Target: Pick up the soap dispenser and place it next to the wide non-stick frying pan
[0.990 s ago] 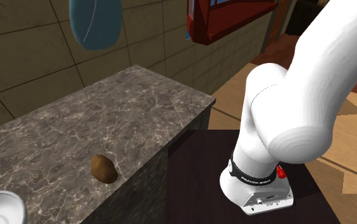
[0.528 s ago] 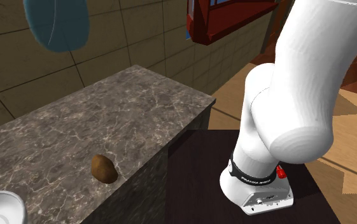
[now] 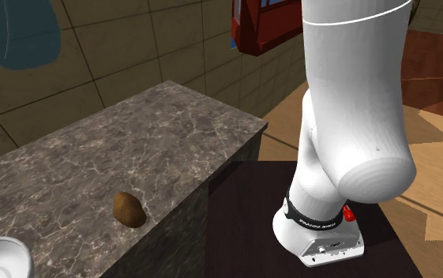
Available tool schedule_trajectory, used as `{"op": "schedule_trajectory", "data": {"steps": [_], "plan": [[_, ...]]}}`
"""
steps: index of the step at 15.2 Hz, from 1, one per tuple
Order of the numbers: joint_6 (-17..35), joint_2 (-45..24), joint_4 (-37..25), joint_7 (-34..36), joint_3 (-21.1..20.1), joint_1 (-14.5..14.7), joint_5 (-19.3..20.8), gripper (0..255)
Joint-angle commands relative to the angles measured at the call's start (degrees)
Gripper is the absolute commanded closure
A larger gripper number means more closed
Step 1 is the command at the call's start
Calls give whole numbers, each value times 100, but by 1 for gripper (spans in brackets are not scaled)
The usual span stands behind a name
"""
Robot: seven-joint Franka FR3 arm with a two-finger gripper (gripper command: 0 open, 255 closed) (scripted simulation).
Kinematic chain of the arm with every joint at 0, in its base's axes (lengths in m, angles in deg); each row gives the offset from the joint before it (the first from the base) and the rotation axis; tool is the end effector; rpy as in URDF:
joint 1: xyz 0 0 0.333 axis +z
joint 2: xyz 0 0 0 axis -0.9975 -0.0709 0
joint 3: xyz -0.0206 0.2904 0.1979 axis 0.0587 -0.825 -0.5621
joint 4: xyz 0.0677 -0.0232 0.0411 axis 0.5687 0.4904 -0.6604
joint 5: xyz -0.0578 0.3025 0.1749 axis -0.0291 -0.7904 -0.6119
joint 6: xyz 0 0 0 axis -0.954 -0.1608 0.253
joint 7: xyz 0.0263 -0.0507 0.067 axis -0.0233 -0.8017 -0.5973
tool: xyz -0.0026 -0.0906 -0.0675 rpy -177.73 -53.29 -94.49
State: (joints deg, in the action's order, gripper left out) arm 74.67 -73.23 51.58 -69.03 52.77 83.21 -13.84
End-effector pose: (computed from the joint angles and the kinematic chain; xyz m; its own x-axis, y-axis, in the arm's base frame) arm 0.5794 -0.0796 0.7112 0.7588 0.5899 -0.2760 0.6507 -0.7047 0.2827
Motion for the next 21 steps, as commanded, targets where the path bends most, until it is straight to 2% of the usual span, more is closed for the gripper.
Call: {"op": "schedule_trajectory", "data": {"steps": [1, 9, 21], "plan": [[-68, -318, -380, 3, -1, 28, 7, 255], [763, 189, 1015, 327, -27, -43, -57, 255], [1755, 526, 2408, 693, -29, -103, -71, 255]]}}
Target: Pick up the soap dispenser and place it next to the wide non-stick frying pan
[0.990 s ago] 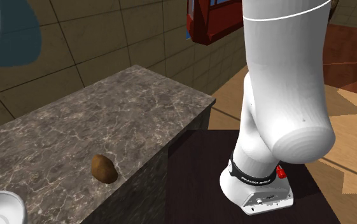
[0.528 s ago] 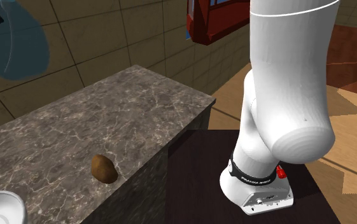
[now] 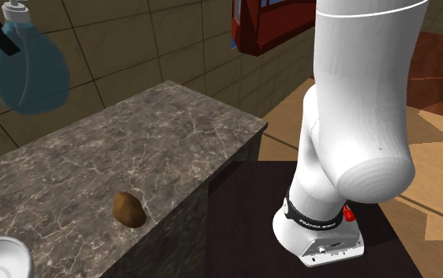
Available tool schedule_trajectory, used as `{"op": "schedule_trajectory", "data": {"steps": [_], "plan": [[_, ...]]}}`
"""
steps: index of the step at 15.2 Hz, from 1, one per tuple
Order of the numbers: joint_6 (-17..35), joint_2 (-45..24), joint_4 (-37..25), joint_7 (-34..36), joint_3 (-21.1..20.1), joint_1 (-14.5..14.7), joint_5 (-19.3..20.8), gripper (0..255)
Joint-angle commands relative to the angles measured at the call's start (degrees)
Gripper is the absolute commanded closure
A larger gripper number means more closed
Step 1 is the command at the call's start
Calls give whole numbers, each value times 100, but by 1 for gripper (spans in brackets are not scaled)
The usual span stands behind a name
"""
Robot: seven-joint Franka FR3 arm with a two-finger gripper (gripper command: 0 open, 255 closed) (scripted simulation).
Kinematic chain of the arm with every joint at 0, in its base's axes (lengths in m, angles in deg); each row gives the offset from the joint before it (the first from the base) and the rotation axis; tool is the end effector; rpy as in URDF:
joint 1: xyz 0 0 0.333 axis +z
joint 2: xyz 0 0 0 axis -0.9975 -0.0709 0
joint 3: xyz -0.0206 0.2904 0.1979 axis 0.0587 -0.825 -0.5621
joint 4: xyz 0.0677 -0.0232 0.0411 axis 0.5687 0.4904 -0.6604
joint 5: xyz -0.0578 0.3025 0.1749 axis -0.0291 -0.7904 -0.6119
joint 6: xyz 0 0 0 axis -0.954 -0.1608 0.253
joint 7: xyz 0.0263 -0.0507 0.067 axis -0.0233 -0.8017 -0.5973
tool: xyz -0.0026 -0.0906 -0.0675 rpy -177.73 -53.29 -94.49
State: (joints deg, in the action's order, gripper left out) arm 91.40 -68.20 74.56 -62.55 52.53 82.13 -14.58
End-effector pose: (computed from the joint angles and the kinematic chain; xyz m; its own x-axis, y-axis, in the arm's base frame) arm 0.5884 -0.0784 0.6179 0.7589 0.5896 -0.2764 0.6506 -0.7052 0.2819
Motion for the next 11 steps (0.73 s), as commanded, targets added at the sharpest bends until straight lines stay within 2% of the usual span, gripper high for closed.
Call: {"op": "schedule_trajectory", "data": {"steps": [1, 11], "plan": [[157, 38, 205, 73, -4, 0, 5, 255], [880, 97, 1033, 344, 7, -32, 45, 255]]}}
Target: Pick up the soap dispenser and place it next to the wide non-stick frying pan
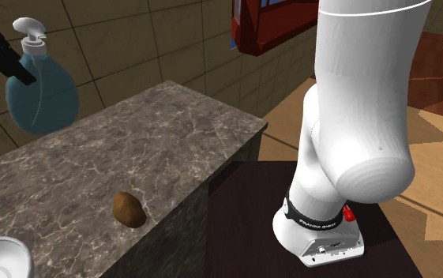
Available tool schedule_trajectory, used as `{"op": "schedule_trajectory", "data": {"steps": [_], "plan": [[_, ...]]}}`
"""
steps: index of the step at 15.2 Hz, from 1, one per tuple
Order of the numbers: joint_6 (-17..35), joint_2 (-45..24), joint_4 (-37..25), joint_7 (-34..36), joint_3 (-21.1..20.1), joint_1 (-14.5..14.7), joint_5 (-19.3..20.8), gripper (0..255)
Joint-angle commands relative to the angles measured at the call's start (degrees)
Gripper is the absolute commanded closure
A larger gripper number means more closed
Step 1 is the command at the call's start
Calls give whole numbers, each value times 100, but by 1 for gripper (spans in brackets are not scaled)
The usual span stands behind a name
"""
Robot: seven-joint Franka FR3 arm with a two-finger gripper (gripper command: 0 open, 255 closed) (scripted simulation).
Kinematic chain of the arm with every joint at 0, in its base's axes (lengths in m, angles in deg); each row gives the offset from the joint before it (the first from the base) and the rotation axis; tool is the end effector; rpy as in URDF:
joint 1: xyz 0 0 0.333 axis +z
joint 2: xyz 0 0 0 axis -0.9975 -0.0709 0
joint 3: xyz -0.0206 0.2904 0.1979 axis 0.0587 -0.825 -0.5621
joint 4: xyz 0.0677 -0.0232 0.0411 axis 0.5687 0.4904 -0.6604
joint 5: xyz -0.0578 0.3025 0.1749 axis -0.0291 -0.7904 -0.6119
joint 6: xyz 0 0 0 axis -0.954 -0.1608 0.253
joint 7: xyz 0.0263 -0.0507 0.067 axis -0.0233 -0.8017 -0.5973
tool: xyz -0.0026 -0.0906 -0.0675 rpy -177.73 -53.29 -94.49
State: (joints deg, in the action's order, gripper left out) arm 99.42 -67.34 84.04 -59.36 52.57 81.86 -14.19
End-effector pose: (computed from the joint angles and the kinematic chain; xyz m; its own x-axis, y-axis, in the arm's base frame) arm 0.5890 -0.0765 0.5653 0.7590 0.5895 -0.2765 0.6505 -0.7053 0.2819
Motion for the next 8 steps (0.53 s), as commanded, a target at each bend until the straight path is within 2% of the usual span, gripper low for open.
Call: {"op": "schedule_trajectory", "data": {"steps": [1, 8], "plan": [[147, 9, 157, 52, 4, -8, 12, 255], [621, -40, 614, 239, 16, -26, 64, 255]]}}
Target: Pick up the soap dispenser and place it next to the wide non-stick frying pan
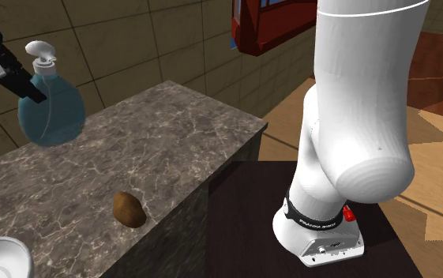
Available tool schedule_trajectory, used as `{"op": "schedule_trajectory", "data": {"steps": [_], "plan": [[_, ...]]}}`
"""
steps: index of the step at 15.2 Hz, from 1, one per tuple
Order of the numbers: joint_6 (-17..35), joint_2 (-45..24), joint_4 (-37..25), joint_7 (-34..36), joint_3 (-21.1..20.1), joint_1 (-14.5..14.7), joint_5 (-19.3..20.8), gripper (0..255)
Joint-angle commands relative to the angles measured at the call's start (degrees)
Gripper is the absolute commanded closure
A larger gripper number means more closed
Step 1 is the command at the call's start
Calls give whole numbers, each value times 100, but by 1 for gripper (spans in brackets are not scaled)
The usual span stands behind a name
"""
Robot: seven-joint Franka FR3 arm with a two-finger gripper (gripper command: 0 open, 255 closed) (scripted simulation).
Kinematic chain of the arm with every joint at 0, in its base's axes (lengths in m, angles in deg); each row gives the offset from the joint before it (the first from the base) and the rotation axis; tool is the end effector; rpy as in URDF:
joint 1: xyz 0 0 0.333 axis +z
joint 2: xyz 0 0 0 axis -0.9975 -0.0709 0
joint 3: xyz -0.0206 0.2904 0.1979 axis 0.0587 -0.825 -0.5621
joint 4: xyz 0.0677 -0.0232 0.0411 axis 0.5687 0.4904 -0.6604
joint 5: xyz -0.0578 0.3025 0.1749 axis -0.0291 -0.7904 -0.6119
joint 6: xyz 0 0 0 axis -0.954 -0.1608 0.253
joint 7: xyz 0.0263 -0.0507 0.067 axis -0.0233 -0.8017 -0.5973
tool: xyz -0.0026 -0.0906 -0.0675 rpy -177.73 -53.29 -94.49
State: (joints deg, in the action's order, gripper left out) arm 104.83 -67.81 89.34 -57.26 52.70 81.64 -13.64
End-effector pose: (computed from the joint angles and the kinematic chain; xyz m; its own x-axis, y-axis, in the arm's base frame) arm 0.5906 -0.0765 0.5272 0.7590 0.5894 -0.2765 0.6504 -0.7053 0.2820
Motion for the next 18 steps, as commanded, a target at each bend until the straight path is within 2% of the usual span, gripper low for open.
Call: {"op": "schedule_trajectory", "data": {"steps": [1, 18], "plan": [[146, -5, 144, 56, 5, -7, 18, 255], [1216, -374, 927, 523, 50, -35, 221, 255]]}}
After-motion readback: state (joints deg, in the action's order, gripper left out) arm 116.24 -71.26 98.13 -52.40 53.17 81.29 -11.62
